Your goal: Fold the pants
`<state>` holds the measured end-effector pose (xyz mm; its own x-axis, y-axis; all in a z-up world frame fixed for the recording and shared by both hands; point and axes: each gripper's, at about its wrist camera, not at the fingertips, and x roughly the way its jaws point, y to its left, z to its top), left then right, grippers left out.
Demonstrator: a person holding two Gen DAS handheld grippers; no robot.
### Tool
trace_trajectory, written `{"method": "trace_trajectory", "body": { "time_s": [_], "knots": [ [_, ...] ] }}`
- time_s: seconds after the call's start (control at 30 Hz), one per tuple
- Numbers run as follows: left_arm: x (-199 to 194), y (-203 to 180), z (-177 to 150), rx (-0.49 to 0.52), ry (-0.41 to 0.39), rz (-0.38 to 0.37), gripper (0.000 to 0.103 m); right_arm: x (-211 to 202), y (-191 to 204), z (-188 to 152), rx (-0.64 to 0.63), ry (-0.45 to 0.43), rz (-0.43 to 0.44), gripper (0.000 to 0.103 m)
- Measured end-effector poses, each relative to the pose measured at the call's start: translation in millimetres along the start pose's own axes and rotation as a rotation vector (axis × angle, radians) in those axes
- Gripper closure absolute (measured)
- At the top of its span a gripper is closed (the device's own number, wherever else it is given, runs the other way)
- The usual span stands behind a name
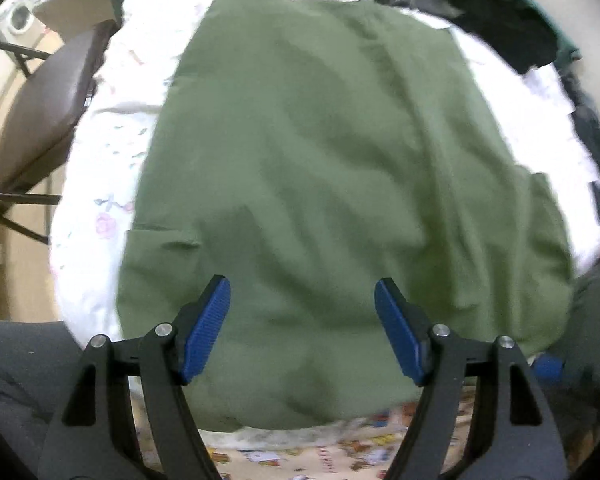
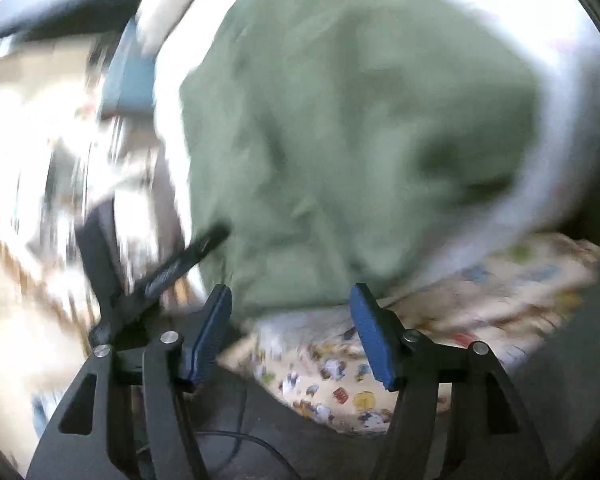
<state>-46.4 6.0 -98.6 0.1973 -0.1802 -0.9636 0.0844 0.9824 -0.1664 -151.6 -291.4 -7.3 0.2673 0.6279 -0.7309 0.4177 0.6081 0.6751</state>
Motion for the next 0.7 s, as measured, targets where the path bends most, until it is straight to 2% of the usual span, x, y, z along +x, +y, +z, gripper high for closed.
{"method": "trace_trajectory", "body": {
  "time_s": [0.03,0.1,0.17,0.2,0.27,0.3,0.4,0.47,0.53,0.57,0.6,0.63,0.67,0.7],
  "knots": [
    [-5.5,-7.4,-2.3,0.025,-0.013,-0.035,0.031,-15.7,-3.9,2.8,0.017,-0.063,-0.02,0.039],
    [-12.7,-30.9,-7.6,0.115,-0.047,-0.083,0.031,-50.4,-3.6,12.9,0.01,-0.211,-0.124,0.039],
    [-4.7,-52.6,-1.6,0.198,-0.039,-0.115,0.031,-73.0,-1.9,26.7,-0.024,-0.333,-0.272,0.039],
    [0.0,-70.0,-3.9,0.237,-0.022,-0.143,0.031,-80.1,-6.9,41.7,-0.028,-0.349,-0.326,0.041],
    [8.7,-106.2,-6.7,0.312,0.011,-0.191,0.031,-80.1,-19.5,65.7,0.009,-0.326,-0.361,0.041],
    [18.3,-125.3,-8.7,0.368,0.026,-0.181,0.031,-66.3,-22.8,77.0,0.024,-0.285,-0.405,0.041],
    [47.2,-154.3,-18.9,0.461,0.078,-0.074,0.031,-32.1,-41.8,102.3,0.053,-0.175,-0.506,0.041],
    [71.9,-153.0,-22.7,0.466,0.131,-0.018,0.031,-2.6,-56.3,107.5,0.061,-0.065,-0.496,0.041],
    [89.7,-144.5,-23.2,0.462,0.164,0.023,0.03,12.0,-64.3,108.2,0.067,-0.007,-0.46,0.041],
    [93.7,-139.9,-21.9,0.454,0.169,0.016,0.029,17.6,-64.9,106.7,0.054,0.002,-0.444,0.041],
    [96.4,-136.0,-20.2,0.44,0.176,0.001,0.029,18.8,-64.3,105.7,0.043,-0.005,-0.444,0.044],
    [96.3,-135.2,-19.2,0.424,0.184,-0.011,0.029,17.4,-61.2,104.8,0.035,-0.012,-0.431,0.066],
    [96.3,-135.5,-18.3,0.417,0.188,-0.014,0.03,16.8,-54.5,102.7,0.009,-0.006,-0.4,0.095],
    [96.4,-137.1,-18.0,0.42,0.186,-0.011,0.029,14.3,-45.2,99.6,-0.032,0.003,-0.394,0.095]
  ]
}}
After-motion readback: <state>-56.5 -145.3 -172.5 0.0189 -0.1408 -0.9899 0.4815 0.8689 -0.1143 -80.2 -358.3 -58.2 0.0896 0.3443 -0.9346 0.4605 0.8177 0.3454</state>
